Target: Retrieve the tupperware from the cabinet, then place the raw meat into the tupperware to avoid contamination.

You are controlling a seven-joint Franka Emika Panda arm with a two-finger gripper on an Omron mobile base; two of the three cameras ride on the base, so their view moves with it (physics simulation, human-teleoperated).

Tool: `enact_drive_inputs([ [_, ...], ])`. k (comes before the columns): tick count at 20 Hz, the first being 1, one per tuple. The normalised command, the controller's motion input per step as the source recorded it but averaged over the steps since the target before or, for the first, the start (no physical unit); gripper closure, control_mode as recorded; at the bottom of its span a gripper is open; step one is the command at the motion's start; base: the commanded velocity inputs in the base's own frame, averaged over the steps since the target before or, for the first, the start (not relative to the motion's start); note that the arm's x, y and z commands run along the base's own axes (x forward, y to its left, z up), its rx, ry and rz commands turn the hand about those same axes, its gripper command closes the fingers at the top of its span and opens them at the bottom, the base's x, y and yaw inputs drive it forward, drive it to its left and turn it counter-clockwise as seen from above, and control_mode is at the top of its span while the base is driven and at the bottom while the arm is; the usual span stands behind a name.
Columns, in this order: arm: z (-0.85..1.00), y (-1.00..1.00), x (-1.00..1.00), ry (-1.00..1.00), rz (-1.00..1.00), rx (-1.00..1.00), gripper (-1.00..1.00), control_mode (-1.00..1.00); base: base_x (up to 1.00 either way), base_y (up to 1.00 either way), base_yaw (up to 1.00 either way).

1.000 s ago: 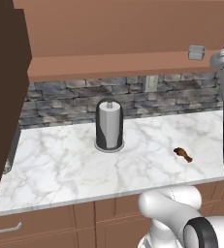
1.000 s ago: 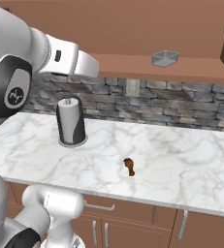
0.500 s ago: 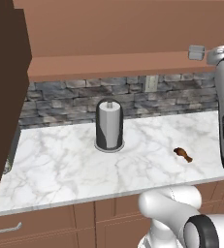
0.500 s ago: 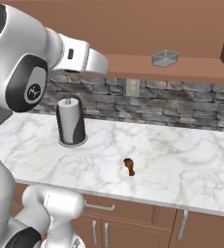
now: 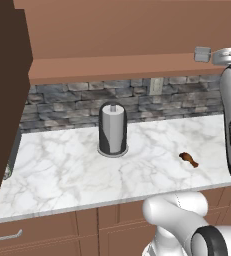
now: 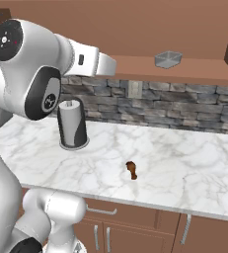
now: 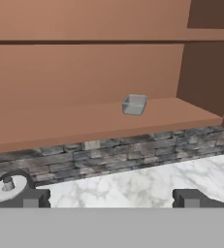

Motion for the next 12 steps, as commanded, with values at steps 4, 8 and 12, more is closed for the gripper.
enact_drive_inputs([
  [4,0.0,-0.04,0.35,0.01,0.0,0.0,-1.0,-1.0,0.0,0.0,0.0],
  [8,0.01,-0.11,0.28,0.02,0.0,0.01,-1.0,-1.0,0.0,0.0,0.0],
  [12,0.0,-0.11,0.26,0.0,0.0,0.0,-1.0,-1.0,0.0,0.0,0.0],
])
